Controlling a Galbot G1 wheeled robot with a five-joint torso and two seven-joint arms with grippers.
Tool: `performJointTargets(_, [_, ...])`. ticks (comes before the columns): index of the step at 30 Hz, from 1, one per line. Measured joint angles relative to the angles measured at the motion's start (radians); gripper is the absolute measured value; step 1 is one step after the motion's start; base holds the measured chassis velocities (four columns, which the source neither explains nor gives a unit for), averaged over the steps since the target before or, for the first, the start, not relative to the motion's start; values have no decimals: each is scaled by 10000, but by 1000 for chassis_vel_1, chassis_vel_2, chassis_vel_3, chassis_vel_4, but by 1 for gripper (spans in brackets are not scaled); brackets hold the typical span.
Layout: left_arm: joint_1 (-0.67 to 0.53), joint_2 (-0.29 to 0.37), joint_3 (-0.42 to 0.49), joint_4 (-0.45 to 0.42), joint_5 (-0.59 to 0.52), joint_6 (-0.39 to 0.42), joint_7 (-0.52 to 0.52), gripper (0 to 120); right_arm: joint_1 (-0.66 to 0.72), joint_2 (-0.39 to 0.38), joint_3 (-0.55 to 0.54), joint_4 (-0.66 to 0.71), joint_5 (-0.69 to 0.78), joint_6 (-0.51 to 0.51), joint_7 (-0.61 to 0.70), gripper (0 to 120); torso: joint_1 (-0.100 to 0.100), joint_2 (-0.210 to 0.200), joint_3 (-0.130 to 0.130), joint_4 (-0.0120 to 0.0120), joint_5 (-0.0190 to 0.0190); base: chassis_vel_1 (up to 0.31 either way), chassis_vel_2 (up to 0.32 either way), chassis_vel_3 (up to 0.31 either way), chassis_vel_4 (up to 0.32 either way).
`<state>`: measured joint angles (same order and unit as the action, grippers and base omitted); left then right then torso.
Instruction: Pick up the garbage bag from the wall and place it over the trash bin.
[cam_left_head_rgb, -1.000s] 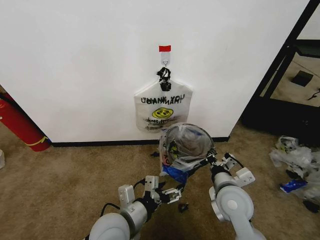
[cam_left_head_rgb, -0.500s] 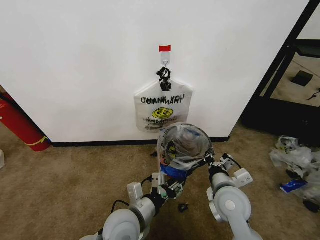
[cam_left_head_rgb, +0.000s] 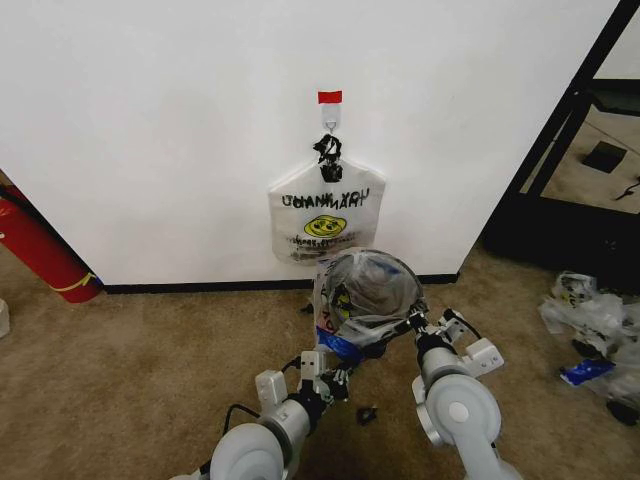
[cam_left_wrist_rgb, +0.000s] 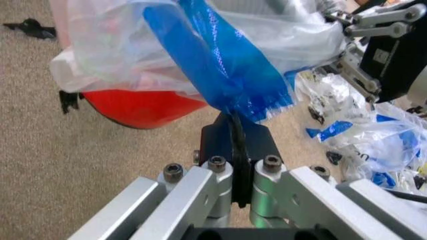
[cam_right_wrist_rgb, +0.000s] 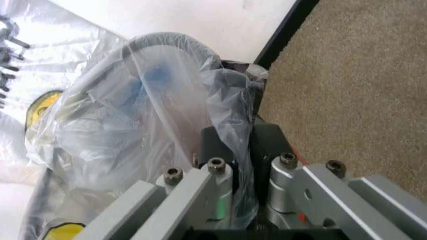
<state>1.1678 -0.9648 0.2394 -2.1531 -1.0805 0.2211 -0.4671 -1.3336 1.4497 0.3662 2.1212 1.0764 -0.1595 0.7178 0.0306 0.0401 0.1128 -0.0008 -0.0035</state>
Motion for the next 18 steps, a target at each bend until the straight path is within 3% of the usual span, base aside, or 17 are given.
performJointTargets(7, [176,-191,258,529,663,-37,151,0,-183,128,-20,366,215,-87,161,2,0,0,0,0,0,0,0,0,0])
performJointTargets(18, [-277,-1158,709,1752,1240,-159,173,0,-293,229,-176,465,210,-115,248,2,0,0,0,0,0,0,0,0,0])
